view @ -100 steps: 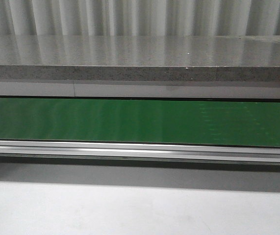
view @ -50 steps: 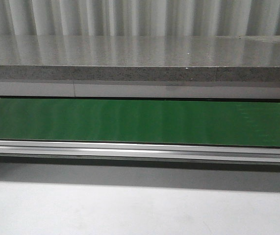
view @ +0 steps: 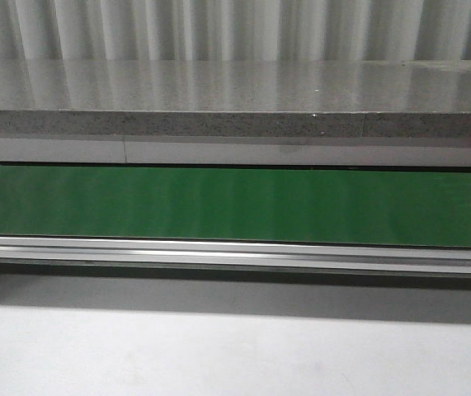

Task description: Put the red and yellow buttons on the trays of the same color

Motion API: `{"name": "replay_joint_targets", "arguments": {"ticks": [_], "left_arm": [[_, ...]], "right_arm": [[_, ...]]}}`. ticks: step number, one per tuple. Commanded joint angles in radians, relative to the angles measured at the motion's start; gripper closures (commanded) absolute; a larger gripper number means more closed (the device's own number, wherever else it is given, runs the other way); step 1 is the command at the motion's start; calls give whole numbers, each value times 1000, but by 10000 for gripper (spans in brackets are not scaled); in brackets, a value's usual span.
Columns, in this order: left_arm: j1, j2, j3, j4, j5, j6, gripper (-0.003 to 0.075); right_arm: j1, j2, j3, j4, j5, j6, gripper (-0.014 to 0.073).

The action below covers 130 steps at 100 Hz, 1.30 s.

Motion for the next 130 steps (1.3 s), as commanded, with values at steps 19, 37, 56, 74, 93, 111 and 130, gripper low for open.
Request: {"name": "replay_joint_targets", "arguments": {"ticks": [19,37,56,74,93,111,130], "left_arm": [[-8,-1,-25,-15,-76,-1,741],[-8,-1,-25,-15,-76,-1,741],[-8,-1,-25,-15,-76,-1,741],[-8,-1,-25,-15,-76,-1,741],[-8,-1,-23,-15,-76,-1,741],[-8,-1,-23,-15,-76,-1,741],[-8,-1,-23,-15,-76,-1,741]], "right_arm": [[2,-115,73,-216,-82,189,659],[30,-121,147,-313,-216,287,659],[63,-141,247,-320,-301,312,659],[63,-175,245,-347,-267,312,659],[63,-174,244,-347,-270,312,659],[63,-174,244,-347,-270,312,659],[63,-174,244,-347,-270,312,659]]}}
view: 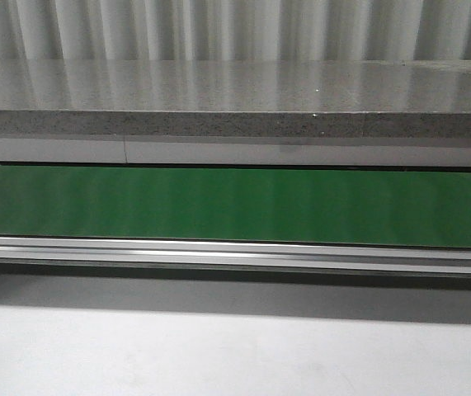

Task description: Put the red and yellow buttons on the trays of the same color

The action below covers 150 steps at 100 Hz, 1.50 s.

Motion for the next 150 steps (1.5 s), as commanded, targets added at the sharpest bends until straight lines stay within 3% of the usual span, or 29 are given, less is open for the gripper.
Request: {"name": "replay_joint_targets", "arguments": {"ticks": [1,57,83,97,107,138,150], "left_arm": [[-8,-1,-26,-15,-74,-1,741],[-8,-75,31,37,-72,-1,741],[-5,-252,222,49,-83,-3,741],[15,-375,328,49,-207,-108,741],[43,-459,396,76,-310,-111,741],[102,-752,583,104,-342,-117,741],[100,-768,648,104,-383,-118,741]], "right_arm": [[-2,-18,-19,-8,-79,0,659],[-2,-18,-19,-8,-79,0,659],[-2,-18,-19,-8,-79,0,659],[-2,-18,-19,-8,-79,0,659],[-2,-18,-19,-8,-79,0,659],[-2,-18,-19,-8,-79,0,659],[-2,-18,-19,-8,-80,0,659]]}}
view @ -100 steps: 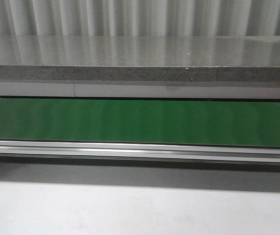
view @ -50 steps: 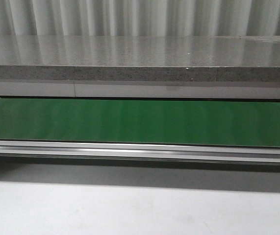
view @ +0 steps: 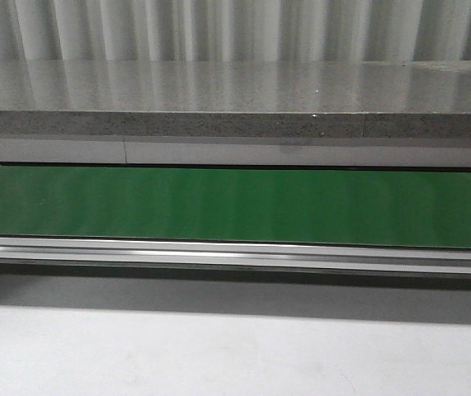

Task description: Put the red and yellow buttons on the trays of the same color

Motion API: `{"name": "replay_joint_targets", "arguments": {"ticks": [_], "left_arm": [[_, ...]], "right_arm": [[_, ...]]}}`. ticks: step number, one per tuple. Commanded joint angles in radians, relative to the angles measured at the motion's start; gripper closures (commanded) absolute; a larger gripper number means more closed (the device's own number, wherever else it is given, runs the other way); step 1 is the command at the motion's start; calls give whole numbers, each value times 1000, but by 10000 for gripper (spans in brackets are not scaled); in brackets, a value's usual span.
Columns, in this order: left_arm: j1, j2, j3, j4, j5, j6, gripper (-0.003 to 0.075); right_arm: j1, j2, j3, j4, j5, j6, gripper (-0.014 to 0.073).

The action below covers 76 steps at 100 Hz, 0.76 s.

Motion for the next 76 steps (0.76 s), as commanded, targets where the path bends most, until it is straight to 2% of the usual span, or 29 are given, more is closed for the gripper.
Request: {"name": "replay_joint_targets", "arguments": {"ticks": [1,76], "left_arm": [[0,-37,44,0,-95,-11,741],[-24,-37,44,0,-89,-11,741]], "right_arm": [[-2,-16,-19,-7,-80,0,659],[-2,-14,-19,-7,-80,0,659]]}}
